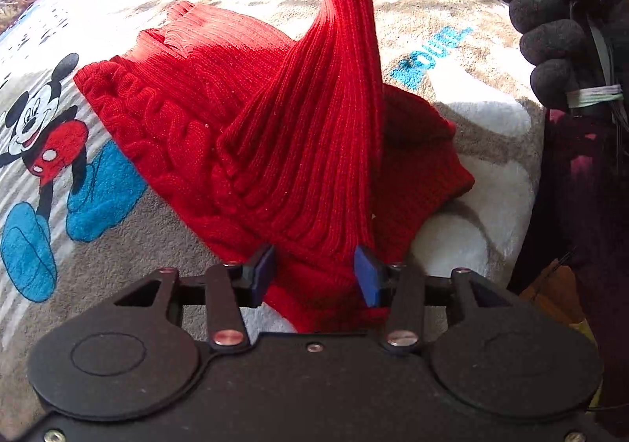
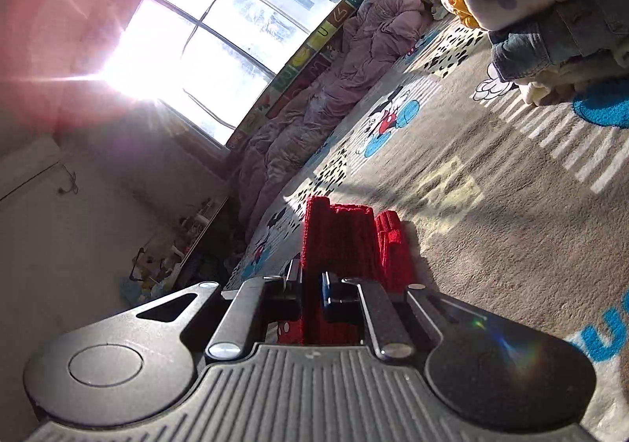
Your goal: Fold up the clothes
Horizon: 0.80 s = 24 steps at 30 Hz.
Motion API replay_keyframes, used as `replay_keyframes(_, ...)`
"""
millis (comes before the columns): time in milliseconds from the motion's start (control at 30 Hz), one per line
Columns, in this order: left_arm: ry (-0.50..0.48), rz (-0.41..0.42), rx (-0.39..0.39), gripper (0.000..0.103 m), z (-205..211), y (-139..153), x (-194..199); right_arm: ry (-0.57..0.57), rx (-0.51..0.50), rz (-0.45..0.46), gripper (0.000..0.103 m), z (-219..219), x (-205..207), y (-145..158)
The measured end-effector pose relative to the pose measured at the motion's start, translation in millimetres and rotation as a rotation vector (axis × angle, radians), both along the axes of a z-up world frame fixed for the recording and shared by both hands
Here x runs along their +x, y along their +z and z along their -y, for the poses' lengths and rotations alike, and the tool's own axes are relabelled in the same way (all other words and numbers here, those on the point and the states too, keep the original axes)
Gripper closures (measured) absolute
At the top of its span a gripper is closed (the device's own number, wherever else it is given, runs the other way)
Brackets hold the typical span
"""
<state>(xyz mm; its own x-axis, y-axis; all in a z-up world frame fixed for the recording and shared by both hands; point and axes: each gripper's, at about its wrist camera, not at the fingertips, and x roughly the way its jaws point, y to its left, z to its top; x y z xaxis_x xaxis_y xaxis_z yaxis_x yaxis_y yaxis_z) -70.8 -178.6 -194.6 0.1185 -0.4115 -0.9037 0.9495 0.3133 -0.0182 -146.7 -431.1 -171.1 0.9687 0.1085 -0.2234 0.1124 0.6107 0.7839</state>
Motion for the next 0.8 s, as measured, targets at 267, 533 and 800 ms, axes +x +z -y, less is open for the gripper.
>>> replay_keyframes(267, -0.089, -0.027, 0.021, 0.044, -24, 0, -2, 0.082, -0.140, -0.118, 0.092, -35, 75, 29)
replay_keyframes(533, -0.108, -0.053, -0.154, 0.044, -39, 13, -5, 0.155, -0.210, -0.215, 0.092, -62, 136, 25)
replay_keyframes(800, -0.186, -0.072, -0.161, 0.044, -30, -1, -24, 0.227, -0.285, -0.292, 0.092, -90, 179, 13)
